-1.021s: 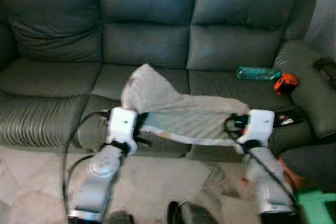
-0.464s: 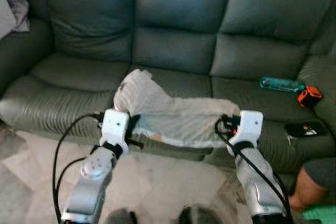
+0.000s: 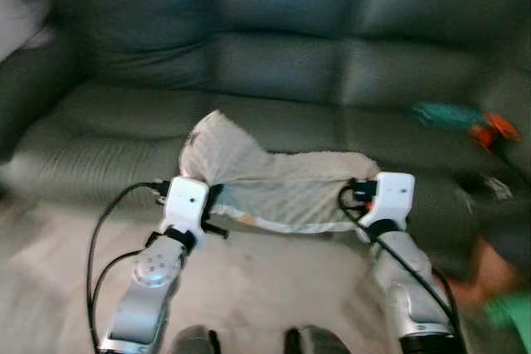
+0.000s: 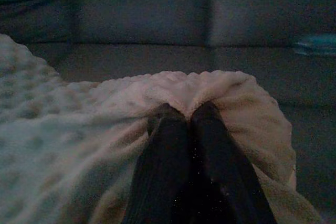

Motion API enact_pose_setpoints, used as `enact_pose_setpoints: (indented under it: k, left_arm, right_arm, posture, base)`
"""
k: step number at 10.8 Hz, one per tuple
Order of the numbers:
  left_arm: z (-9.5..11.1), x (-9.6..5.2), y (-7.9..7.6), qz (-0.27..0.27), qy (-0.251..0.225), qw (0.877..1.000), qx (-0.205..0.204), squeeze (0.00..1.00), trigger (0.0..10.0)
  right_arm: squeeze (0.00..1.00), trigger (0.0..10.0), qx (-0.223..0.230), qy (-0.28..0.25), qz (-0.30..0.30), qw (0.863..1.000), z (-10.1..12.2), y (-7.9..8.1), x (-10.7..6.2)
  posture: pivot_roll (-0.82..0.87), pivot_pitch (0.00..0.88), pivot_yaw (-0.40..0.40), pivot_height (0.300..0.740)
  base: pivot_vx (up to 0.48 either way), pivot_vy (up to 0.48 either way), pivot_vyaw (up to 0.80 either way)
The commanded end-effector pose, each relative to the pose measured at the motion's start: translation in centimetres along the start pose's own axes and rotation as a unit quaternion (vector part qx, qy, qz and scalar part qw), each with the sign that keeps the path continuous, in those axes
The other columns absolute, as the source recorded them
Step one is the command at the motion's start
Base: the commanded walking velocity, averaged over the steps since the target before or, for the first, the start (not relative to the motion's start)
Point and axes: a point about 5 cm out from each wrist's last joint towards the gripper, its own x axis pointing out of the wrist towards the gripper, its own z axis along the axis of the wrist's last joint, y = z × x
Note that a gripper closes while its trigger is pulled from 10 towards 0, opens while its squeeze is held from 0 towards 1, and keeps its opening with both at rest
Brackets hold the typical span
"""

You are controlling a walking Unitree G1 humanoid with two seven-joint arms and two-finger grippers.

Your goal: Move the pillow to the sofa

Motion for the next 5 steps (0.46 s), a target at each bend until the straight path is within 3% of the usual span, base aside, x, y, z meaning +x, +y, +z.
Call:
enact_pose_setpoints:
  k: [1, 5]
  left_arm:
    - [0.8, 0.11, -0.53, -0.019, -0.023, 1.0, 0.002, 0.0, 10.0]
    - [0.61, 0.0, -0.41, -0.015, -0.021, 1.0, -0.003, 0.0, 10.0]
  right_arm:
    - [0.0, 10.0, -0.001, -0.008, -0.003, 1.0, 0.42, -0.23, 0.1]
    - [0.0, 10.0, -0.004, -0.008, 0.0, 1.0, 0.39, -0.21, 0.07]
  posture:
    - [0.01, 0.084, -0.058, 0.74]
    - [0.01, 0.085, -0.061, 0.74]
  base:
    - [0.0, 0.0, -0.41]
    - [0.298, 0.0, 0.0]
